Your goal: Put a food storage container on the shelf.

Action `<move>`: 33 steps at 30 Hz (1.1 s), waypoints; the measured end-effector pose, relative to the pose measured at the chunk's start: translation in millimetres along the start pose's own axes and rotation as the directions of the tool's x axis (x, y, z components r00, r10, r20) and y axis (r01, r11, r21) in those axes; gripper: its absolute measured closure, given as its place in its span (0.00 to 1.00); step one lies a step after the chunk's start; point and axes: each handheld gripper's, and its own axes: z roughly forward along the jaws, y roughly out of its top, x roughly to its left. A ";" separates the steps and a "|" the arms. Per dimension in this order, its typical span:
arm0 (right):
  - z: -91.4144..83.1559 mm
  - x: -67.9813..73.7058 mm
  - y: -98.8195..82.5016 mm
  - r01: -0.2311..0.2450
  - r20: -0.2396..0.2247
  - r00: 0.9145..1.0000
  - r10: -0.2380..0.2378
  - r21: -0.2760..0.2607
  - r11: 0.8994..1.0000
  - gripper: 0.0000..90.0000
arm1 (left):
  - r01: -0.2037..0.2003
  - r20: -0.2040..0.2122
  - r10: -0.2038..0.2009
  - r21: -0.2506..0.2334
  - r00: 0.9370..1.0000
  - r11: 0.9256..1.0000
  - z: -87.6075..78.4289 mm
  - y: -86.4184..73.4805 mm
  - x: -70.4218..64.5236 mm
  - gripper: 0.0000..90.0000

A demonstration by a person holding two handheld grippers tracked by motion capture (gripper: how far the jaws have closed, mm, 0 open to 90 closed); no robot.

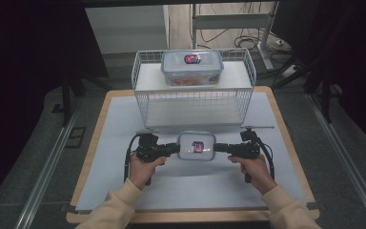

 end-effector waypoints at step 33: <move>-48.0 84.2 104.3 0.221 0.070 0.974 -0.215 -0.103 0.970 0.83 | -0.112 -0.046 0.106 -0.128 0.993 0.986 -58.4 100.6 -33.5 0.82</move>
